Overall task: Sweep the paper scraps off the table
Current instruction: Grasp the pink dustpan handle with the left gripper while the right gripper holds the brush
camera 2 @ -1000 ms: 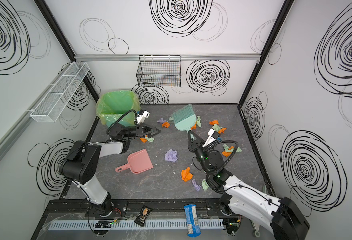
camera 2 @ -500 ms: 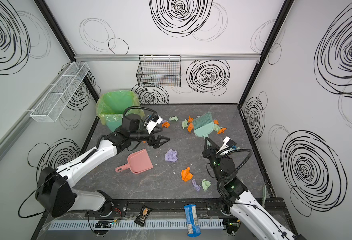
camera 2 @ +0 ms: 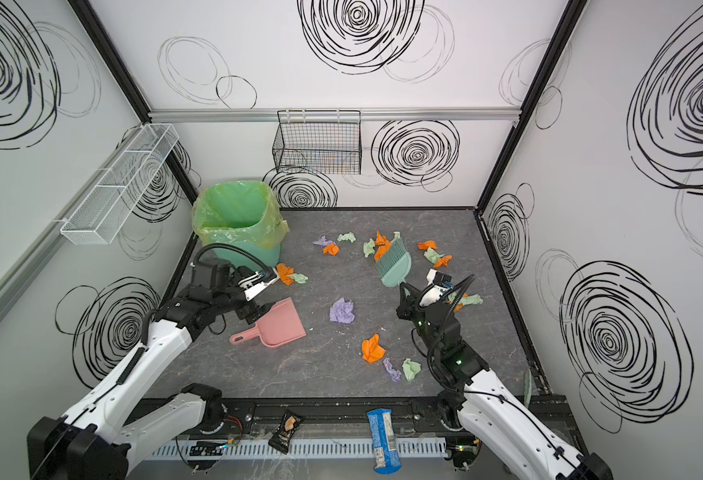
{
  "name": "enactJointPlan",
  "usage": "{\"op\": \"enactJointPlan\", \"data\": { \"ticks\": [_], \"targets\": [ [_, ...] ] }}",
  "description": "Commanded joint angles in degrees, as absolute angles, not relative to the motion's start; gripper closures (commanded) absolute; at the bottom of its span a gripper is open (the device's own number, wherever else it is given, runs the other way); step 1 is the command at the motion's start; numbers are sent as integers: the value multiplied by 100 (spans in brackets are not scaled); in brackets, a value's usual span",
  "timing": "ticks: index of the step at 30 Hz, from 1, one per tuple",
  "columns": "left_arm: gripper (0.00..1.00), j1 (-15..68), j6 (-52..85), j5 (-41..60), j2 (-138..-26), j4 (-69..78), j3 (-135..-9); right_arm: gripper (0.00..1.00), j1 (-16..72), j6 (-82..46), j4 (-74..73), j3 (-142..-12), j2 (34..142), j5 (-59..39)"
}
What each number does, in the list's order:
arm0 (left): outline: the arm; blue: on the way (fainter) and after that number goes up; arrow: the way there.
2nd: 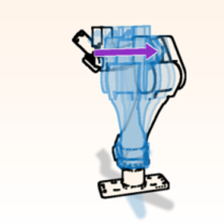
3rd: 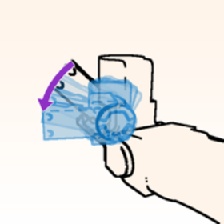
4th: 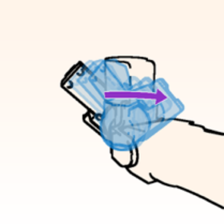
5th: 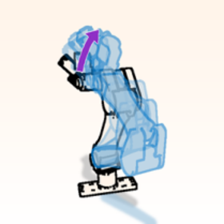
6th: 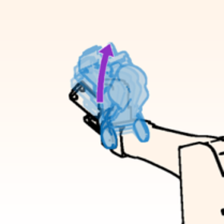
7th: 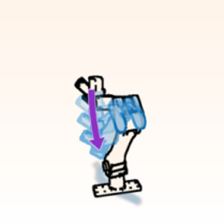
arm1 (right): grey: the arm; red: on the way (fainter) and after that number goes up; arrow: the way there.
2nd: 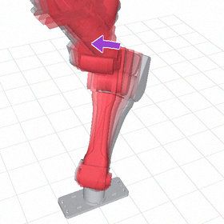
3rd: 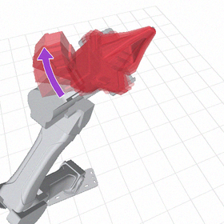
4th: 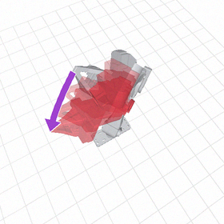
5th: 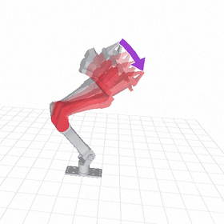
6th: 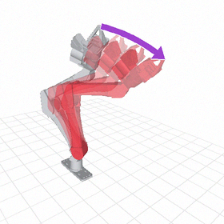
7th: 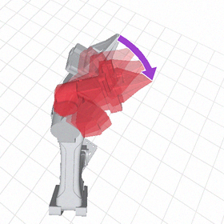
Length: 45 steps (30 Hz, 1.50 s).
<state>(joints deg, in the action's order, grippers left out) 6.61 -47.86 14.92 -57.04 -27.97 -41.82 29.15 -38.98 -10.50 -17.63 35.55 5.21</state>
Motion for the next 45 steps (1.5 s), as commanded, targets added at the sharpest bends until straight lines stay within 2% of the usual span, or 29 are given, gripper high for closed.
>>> {"op": "enactJointPlan", "data": {
  "ticks": [1, 7, 11, 17, 23, 30, 37, 45],
  "targets": [
    [1, -90, -6379, 1804, -5608, -3270, -3629, 100, 2835, -3773, -1131, -1742, 3583, 372],
    [2, -1435, -7467, 2791, -5888, -3121, -2894, 100, 2730, -3802, -1285, -1657, 3664, 212],
    [3, -1858, -7915, 3448, -6209, -3530, -2919, 100, 2689, -3809, -1270, -1627, 3708, 180],
    [4, -1998, -8106, 3847, -6400, -3714, -2901, 100, 2582, -3828, -1300, -1591, 3777, 92],
    [5, -2003, -7858, 3934, -6358, -3043, -2572, 100, 2522, -3898, -1507, -1538, 3936, 11],
    [18, -2152, -7965, 4271, -6932, -2974, -2678, 100, 2509, -3901, -1657, -1634, 4145, -81],
    [24, -2209, -7993, 4446, -7269, -2740, -2734, 100, 2507, -3913, -1661, -1644, 4149, -114],
    [34, -2355, -7990, 4701, -7445, -2620, -2769, 100, 2510, -3959, -1657, -1626, 4148, -121]
  ]
}}
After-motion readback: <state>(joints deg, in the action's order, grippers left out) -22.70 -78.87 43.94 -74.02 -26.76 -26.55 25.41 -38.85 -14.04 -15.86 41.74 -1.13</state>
